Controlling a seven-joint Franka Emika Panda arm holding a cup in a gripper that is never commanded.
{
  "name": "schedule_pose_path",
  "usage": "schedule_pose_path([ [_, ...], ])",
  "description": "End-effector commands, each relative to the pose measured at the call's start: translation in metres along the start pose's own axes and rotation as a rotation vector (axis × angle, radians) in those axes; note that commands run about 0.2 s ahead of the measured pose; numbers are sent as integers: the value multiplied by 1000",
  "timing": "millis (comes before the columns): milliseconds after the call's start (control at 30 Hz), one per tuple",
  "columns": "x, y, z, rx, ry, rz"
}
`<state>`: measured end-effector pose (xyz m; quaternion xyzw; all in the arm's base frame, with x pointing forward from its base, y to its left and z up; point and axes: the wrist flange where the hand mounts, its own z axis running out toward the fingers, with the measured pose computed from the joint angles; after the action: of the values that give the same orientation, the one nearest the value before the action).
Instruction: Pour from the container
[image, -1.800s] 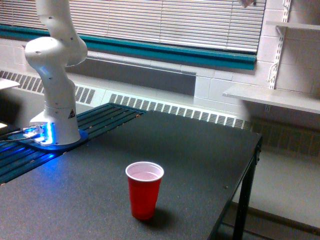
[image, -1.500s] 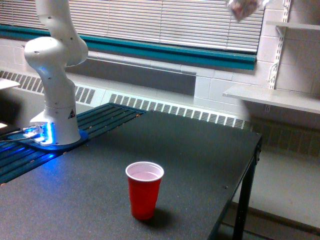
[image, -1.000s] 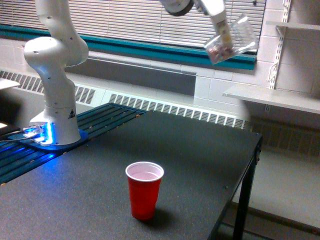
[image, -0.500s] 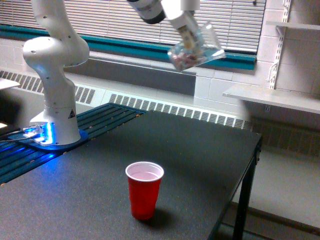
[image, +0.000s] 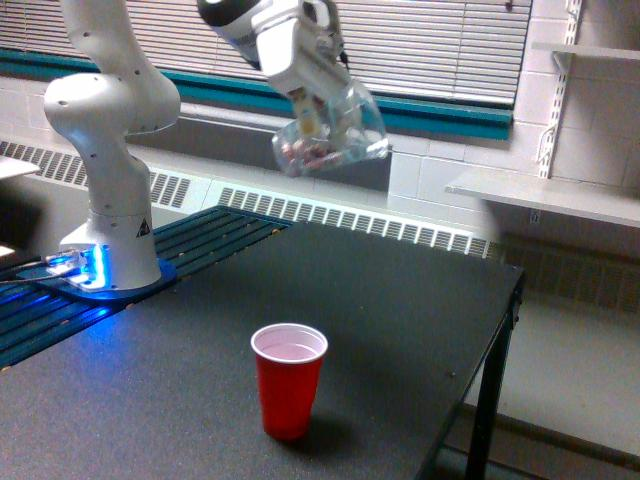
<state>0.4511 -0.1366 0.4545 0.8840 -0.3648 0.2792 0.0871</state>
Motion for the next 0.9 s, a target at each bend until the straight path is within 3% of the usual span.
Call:
schedule_pose_path([
  [33,-4,26,15,-40,-2,39],
  [900,-51,101,72,-170,-97,76],
])
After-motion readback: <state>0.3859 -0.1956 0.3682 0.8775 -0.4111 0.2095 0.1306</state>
